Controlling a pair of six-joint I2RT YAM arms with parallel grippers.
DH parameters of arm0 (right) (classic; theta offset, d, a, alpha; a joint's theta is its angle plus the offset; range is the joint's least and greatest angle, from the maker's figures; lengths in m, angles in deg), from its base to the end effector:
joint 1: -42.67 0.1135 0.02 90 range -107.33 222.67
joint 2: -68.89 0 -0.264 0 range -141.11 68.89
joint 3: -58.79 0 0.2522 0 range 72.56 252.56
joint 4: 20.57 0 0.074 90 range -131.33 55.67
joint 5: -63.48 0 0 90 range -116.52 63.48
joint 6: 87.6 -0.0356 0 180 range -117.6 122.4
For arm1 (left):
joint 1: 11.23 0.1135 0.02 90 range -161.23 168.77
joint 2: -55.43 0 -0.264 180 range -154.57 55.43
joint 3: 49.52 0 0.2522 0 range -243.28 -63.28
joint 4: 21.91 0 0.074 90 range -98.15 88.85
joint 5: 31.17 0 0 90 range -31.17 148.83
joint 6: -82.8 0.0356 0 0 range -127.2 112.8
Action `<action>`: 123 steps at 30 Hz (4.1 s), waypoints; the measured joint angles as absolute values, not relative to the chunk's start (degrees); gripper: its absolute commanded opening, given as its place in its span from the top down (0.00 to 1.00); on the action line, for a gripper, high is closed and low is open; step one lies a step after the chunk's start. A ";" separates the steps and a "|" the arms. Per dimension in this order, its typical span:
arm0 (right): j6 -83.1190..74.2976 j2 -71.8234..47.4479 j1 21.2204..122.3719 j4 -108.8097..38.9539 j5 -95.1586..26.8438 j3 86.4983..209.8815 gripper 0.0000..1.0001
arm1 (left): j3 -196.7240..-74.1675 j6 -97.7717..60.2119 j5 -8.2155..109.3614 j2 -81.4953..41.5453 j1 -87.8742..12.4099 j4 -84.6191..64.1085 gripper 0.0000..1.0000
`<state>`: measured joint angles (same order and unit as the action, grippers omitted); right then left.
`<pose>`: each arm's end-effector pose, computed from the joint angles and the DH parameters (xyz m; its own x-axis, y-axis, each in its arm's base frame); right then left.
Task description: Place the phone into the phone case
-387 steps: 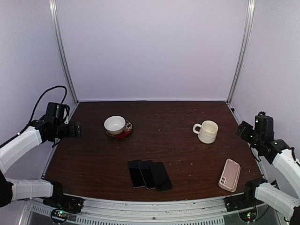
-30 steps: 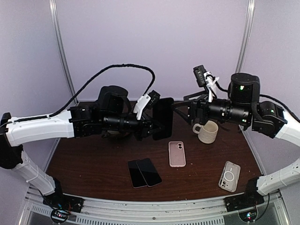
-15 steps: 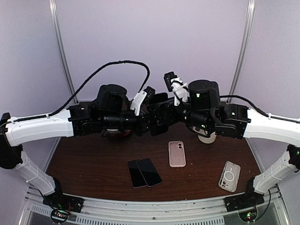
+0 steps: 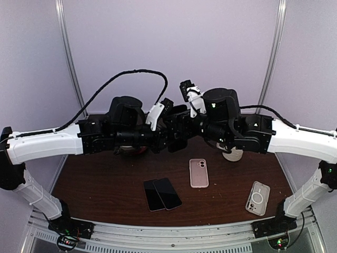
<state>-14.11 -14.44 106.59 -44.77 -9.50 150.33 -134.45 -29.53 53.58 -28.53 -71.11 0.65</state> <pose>0.1601 0.3033 0.3820 -0.3250 -0.0459 -0.9446 -0.6704 0.7157 0.1959 0.1709 -0.3011 0.3400 -0.5143 0.1325 -0.8473 0.7661 0.5151 -0.3844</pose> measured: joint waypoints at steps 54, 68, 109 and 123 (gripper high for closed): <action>-42.00 -31.40 95.44 -59.65 -8.47 139.08 0.93 | -122.52 -23.14 70.56 -18.08 -59.59 21.91 0.02; -38.28 -31.97 93.39 -60.40 -9.02 142.64 0.95 | -122.15 -22.07 71.33 -17.93 -55.70 21.89 0.03; -43.00 -36.49 91.66 -63.48 -11.71 142.66 0.15 | -121.97 -21.59 71.28 -17.93 -54.65 21.89 0.03; -41.12 -37.43 91.14 -67.85 -12.56 142.14 0.20 | -121.78 -21.13 71.28 -17.93 -54.30 21.89 0.02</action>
<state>-41.12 -37.43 91.14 -67.85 -12.56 142.14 -121.78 -21.13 71.28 -17.93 -54.30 21.89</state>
